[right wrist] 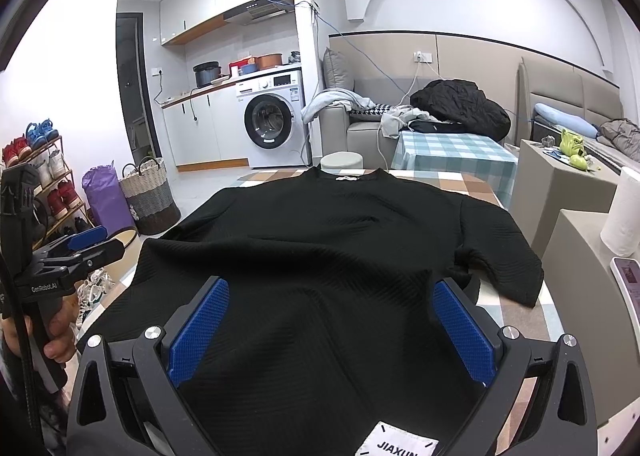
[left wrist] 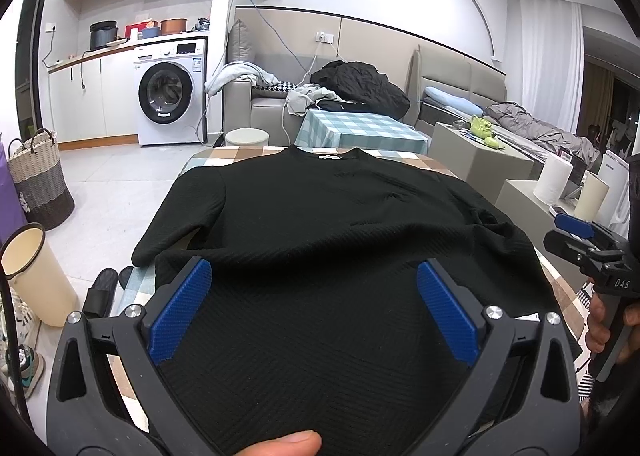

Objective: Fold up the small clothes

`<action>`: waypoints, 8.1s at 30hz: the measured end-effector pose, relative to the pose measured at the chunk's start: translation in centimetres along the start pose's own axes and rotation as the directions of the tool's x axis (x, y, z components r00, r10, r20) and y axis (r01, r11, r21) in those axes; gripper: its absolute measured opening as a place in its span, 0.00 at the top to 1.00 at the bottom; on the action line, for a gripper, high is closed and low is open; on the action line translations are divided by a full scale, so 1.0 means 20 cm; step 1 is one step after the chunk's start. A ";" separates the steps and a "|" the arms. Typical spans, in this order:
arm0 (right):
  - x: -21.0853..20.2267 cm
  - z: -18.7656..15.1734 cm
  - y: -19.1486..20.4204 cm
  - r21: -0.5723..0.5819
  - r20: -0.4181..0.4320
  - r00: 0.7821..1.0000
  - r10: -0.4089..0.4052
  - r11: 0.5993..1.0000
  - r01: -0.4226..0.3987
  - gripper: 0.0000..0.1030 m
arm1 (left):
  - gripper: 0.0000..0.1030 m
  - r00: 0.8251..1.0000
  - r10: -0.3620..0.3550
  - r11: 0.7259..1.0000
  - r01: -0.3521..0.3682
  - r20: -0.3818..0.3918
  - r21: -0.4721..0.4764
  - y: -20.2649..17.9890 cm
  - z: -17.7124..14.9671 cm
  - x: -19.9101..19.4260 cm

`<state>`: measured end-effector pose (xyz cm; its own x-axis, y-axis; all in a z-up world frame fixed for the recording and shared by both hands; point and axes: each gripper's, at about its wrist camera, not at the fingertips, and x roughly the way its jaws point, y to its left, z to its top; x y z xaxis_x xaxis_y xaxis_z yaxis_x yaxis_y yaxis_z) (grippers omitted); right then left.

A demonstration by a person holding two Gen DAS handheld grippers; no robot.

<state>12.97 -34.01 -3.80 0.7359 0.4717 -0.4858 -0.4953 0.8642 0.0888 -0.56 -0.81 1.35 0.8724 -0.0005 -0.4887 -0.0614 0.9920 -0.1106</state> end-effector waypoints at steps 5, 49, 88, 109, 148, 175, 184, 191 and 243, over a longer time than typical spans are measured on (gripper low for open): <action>0.00 0.00 0.00 -0.001 0.003 1.000 -0.005 1.000 0.005 0.00 | 0.01 1.000 0.000 1.000 0.000 0.002 0.000 0.00 0.00 0.00; -0.01 -0.01 -0.04 0.022 0.000 1.000 -0.030 0.999 0.030 0.00 | 0.01 0.998 0.041 0.999 -0.041 -0.038 -0.006 0.01 -0.03 0.03; 0.33 -0.04 -0.99 0.675 -0.234 0.971 -0.048 0.711 0.198 0.12 | 0.11 0.985 0.080 0.990 -0.097 -0.155 -0.104 0.41 0.24 0.67; 0.52 -0.05 -1.32 0.621 -0.388 0.877 -0.284 0.622 0.477 0.87 | 0.11 0.979 0.080 0.992 -0.096 -0.190 -0.077 0.38 0.28 0.92; 0.56 0.23 -0.67 0.490 -0.295 0.952 0.087 0.869 0.073 0.44 | 0.27 0.973 0.037 0.851 -0.150 -0.227 -0.503 0.98 0.11 0.72; 0.51 0.17 -0.68 0.542 -0.290 0.956 0.055 0.833 0.117 0.41 | 0.96 0.959 0.074 0.601 -0.262 -0.275 -0.755 1.42 -0.01 1.12; 0.48 0.14 -0.69 0.555 -0.283 0.957 0.065 0.825 0.108 0.41 | 0.98 0.944 0.305 0.881 -0.331 -0.130 -0.339 1.01 0.58 1.18; 0.45 0.14 -0.73 0.576 -0.298 0.953 0.047 0.805 0.141 0.41 | 0.77 0.956 -0.152 0.983 0.121 -0.250 -0.136 0.38 0.78 1.51; 0.22 -0.09 -0.90 0.482 -0.360 0.933 0.027 0.861 0.161 0.52 | 0.37 0.904 0.079 0.941 -0.207 -0.421 -0.268 1.00 -0.19 0.86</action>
<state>24.21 -47.85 -9.15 0.5066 0.4006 -0.7635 -0.0858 0.9045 0.4177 11.46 18.52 -12.59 0.5795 0.0248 -0.8146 -0.3686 0.8995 -0.2348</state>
